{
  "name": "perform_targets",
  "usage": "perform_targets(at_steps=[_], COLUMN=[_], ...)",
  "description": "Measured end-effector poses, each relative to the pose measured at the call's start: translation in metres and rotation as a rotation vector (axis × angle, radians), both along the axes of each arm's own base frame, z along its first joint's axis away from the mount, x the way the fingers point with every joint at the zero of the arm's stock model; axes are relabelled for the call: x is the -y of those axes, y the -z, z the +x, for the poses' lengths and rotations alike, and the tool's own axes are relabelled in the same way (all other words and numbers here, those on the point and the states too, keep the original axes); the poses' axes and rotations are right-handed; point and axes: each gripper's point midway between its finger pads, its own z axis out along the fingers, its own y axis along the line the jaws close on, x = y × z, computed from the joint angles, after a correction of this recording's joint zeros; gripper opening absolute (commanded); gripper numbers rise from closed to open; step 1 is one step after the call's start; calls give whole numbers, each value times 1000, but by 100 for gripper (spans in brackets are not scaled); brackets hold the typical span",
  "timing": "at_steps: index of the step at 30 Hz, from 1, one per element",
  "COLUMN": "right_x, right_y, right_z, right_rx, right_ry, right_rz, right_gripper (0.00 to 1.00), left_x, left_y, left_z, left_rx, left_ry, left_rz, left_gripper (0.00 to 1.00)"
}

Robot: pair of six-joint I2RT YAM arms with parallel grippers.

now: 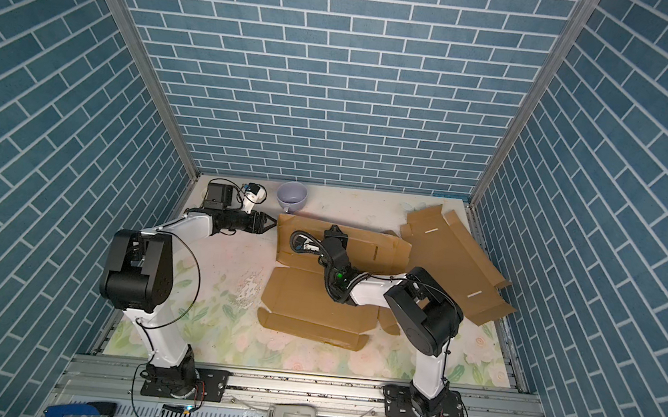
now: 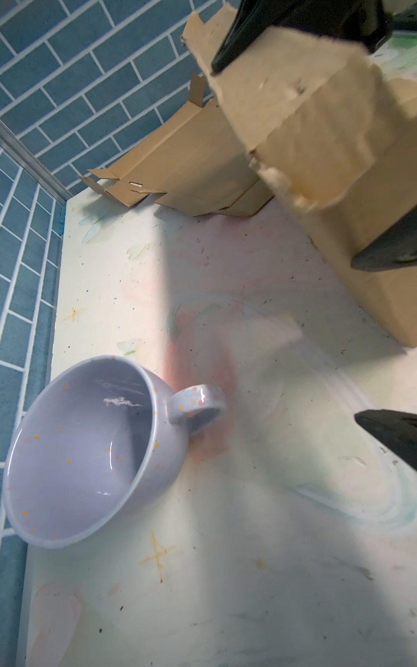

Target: Fold the paper box

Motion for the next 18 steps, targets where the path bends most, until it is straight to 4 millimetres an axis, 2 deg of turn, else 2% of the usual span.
perform_targets(at_steps=[4, 8, 13, 18], right_x=[0, 1, -1, -1], right_y=[0, -1, -1, -1], right_z=[-1, -1, -3, -3], right_rx=[2, 7, 8, 10], right_ry=[4, 15, 9, 7], right_rz=[-6, -14, -21, -29], right_gripper=[0, 0, 0, 0], left_x=[8, 15, 13, 2], left_y=[-6, 2, 4, -29], left_z=[-15, -28, -32, -29], left_rx=[-10, -48, -77, -6], left_ry=[37, 72, 63, 19], left_rz=[1, 16, 20, -8], left_gripper=[62, 61, 64, 65])
